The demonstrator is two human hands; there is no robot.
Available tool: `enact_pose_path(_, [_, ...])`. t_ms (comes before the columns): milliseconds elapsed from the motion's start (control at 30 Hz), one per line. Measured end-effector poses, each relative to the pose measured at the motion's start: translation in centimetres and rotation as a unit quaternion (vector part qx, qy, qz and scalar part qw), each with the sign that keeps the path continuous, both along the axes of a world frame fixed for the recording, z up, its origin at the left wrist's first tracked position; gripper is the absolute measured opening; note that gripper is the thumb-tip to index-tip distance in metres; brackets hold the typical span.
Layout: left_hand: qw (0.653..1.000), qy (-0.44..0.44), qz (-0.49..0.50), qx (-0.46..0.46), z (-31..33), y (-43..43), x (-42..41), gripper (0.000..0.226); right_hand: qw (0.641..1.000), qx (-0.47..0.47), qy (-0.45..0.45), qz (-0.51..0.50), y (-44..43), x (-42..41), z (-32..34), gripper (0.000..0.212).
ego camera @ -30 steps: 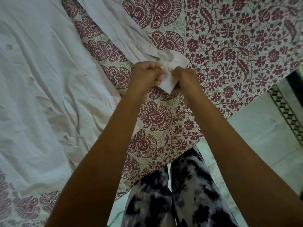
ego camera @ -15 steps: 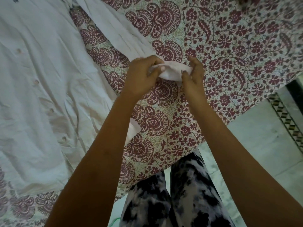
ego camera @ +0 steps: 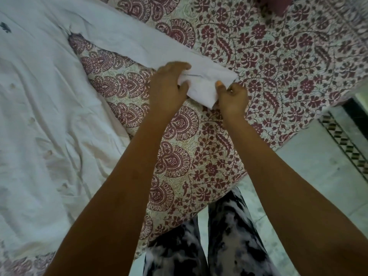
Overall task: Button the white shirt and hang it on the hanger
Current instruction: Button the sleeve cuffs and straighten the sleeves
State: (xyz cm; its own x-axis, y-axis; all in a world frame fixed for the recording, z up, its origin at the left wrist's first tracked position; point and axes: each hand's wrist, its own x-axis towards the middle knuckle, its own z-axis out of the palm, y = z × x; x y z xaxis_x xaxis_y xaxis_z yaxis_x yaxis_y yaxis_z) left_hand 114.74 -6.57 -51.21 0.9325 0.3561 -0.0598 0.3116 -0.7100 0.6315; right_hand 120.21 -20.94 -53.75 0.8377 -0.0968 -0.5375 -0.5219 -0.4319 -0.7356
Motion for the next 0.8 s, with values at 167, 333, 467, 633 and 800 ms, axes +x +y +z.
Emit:
enact_pose_path(167, [0.965, 0.214, -0.112, 0.102, -2.9, -0.6, -0.8, 0.065, 0.991, -0.111, 0.019, 0.078, -0.5, 0.9, -1.1, 0.043])
enact_pose_path(333, [0.965, 0.234, -0.085, 0.085, -1.8, -1.0, -0.5, 0.062, 0.99, -0.106, 0.03, 0.083, -1.1, 0.4, -0.1, 0.028])
enact_pose_path(467, [0.989, 0.144, 0.013, -0.037, 1.4, -2.2, -2.5, 0.056, 0.991, -0.062, 0.009, 0.117, -3.7, -1.5, 3.2, 0.022])
enact_pose_path(633, [0.988, 0.103, 0.1, -0.062, 7.6, -5.5, -7.3, 0.06, 0.984, -0.028, -0.043, 0.172, -5.7, -5.3, 8.7, 0.036])
enact_pose_path(800, [0.981, 0.081, 0.172, -0.049, 12.8, -6.6, -10.5, 0.068, 0.96, -0.029, -0.102, 0.257, -6.2, -6.3, 13.1, 0.041])
